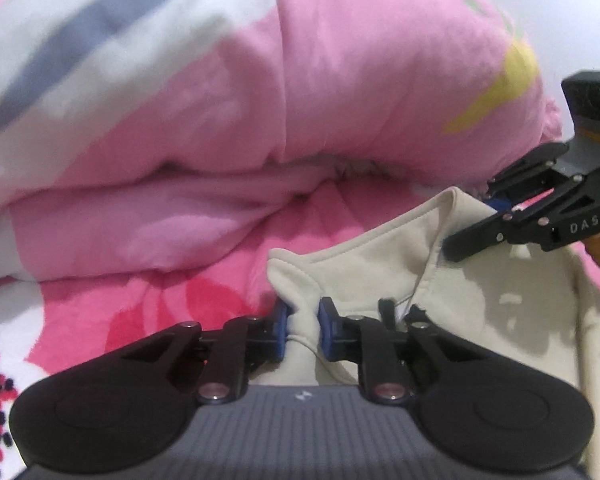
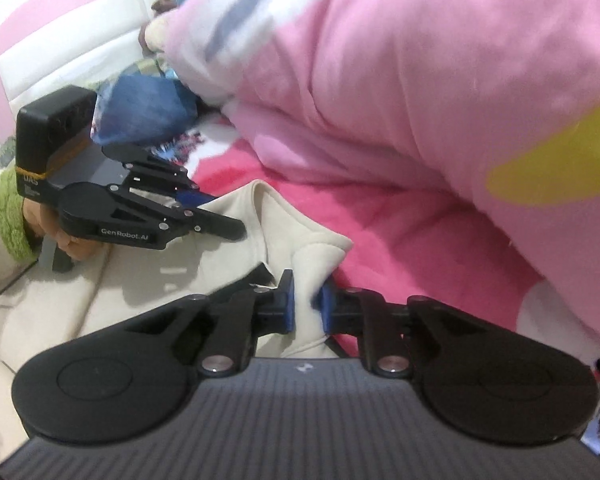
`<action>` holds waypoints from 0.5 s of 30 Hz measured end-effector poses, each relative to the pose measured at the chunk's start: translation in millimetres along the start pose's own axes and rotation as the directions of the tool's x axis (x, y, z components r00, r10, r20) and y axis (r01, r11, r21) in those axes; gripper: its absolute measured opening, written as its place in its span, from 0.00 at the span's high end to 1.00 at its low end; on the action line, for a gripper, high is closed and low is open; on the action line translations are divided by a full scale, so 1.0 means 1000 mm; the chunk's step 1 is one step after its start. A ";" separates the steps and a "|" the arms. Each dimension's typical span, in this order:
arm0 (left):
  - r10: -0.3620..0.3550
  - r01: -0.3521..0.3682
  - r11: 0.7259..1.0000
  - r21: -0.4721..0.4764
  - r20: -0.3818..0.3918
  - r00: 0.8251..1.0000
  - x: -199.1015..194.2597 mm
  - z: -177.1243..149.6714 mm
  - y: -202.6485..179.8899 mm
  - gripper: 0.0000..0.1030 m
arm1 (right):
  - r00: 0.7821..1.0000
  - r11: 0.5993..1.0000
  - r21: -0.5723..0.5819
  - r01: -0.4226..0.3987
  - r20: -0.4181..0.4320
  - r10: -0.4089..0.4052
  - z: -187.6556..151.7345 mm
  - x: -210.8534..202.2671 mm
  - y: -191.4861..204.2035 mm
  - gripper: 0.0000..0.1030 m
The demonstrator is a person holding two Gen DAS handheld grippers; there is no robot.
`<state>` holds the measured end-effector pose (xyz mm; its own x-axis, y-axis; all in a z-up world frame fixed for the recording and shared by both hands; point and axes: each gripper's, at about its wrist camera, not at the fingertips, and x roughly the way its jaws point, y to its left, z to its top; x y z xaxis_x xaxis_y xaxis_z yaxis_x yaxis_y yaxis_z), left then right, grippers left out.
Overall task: Fold clothes
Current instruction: 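Close the left gripper on the hoodie edge while the right gripper grasps beside it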
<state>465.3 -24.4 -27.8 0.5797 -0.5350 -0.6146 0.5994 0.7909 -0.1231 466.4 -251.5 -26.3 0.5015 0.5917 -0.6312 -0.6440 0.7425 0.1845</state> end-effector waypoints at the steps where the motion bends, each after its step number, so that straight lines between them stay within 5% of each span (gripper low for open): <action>1: -0.003 0.003 1.000 -0.002 0.012 1.000 -0.007 0.002 -0.003 0.84 | 1.000 1.000 -0.001 0.003 0.009 -0.003 0.002 -0.005 0.003 0.90; 15: -0.032 0.018 0.994 0.106 0.140 0.990 -0.154 0.014 -0.099 0.84 | 0.985 0.998 -0.054 0.045 0.170 -0.036 -0.006 -0.138 0.103 0.90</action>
<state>324.4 -24.2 90.5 0.6316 -0.5967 -0.4951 0.6645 0.7456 -0.0510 327.4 -258.8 75.5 0.6150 0.6097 -0.5000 -0.6508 0.7505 0.1147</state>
